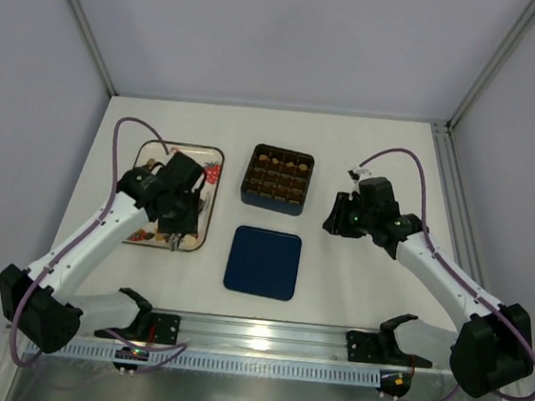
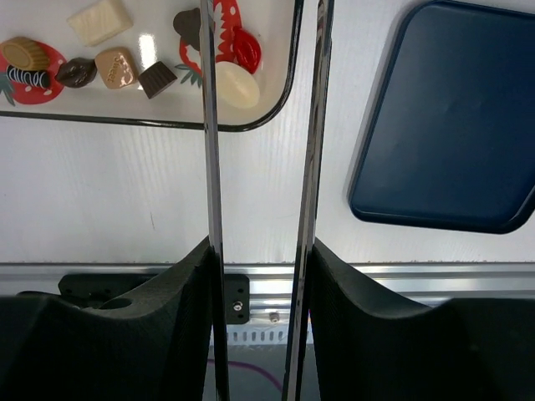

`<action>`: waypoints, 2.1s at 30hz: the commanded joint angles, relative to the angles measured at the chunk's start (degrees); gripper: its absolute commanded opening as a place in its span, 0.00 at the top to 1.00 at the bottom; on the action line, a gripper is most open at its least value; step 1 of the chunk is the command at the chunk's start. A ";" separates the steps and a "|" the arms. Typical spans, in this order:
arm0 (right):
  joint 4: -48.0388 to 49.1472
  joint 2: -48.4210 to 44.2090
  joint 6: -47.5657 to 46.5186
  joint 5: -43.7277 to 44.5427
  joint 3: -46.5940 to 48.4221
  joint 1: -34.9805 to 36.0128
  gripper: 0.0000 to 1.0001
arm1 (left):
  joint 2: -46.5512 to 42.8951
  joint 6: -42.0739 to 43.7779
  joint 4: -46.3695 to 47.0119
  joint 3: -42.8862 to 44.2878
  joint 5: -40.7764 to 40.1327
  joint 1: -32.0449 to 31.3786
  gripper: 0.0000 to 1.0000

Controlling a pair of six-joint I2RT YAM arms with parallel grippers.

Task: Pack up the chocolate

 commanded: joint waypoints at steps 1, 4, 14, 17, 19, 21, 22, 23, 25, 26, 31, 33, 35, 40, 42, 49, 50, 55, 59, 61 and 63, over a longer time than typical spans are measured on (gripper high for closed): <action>2.58 0.23 0.76 -0.47 -0.30 0.57 0.60 | -2.94 -1.05 -0.46 -1.61 -0.10 0.21 0.56; 3.02 0.32 1.02 -0.47 -0.56 0.57 0.60 | -3.47 -1.40 0.24 -3.72 0.16 0.21 0.56; 3.28 0.59 0.85 -0.56 -1.00 0.75 0.60 | -0.49 -0.79 3.23 -5.22 -0.80 0.82 0.56; 3.37 0.59 0.85 -0.56 -1.17 0.75 0.60 | 1.09 -0.34 4.37 -5.48 -0.80 1.70 0.56; 3.46 0.59 0.76 -0.56 -1.26 0.75 0.60 | 1.45 0.27 4.99 -5.83 -0.98 2.83 0.56; 3.55 0.41 0.59 -0.56 -1.44 0.75 0.60 | 1.63 0.88 5.60 -6.36 -0.28 3.54 0.56; 3.46 0.50 0.59 -0.47 -1.52 0.75 0.60 | 1.80 1.06 5.69 -6.53 -0.10 3.81 0.56; 3.37 0.50 0.67 -0.47 -1.44 0.75 0.60 | 2.07 1.24 5.95 -6.88 -0.19 4.07 0.57; 3.37 0.50 0.59 -0.39 -1.44 0.75 0.60 | 2.42 1.76 6.22 -7.32 0.60 4.25 0.57; 3.46 0.50 0.50 -0.38 -1.44 0.75 0.60 | 2.51 1.94 6.48 -7.24 0.87 4.34 0.57; 3.37 0.67 0.59 -0.47 -1.26 0.75 0.60 | 3.56 2.29 6.57 -7.15 1.57 4.42 0.59; 3.37 0.67 0.59 -0.38 -1.26 0.75 0.60 | 3.48 2.12 6.31 -7.24 1.57 4.42 0.59; 3.46 0.85 0.59 -0.38 -1.17 0.75 0.60 | 3.82 2.20 6.05 -7.24 1.57 4.42 0.60; 3.64 1.03 0.59 -0.56 -0.91 0.75 0.60 | 4.00 2.29 5.52 -7.06 1.39 4.51 0.67; 3.46 1.02 0.50 -0.56 -0.82 0.75 0.60 | 3.57 2.21 5.08 -6.63 1.05 4.51 0.69; 3.46 1.02 0.67 -0.47 -0.73 0.66 0.60 | 2.33 2.29 2.36 -3.64 -0.45 4.60 0.73; 3.55 0.94 0.59 -0.47 -0.82 0.75 0.60 | 2.25 2.21 1.83 -3.03 -0.45 4.51 0.73; 3.63 1.02 0.59 -0.38 -1.00 0.75 0.60 | 1.63 2.47 0.69 -1.70 -0.89 4.60 0.73; 3.72 1.03 0.67 -0.38 -1.00 0.75 0.60 | 1.37 2.47 0.16 -1.00 -1.15 4.60 0.73; 3.72 0.94 0.67 -0.38 -1.00 0.75 0.60 | 1.28 2.47 0.16 -0.65 -1.07 4.60 0.73; 3.64 1.03 0.67 -0.38 -0.91 0.75 0.60 | 1.19 2.38 -0.11 -0.04 -0.80 4.60 0.73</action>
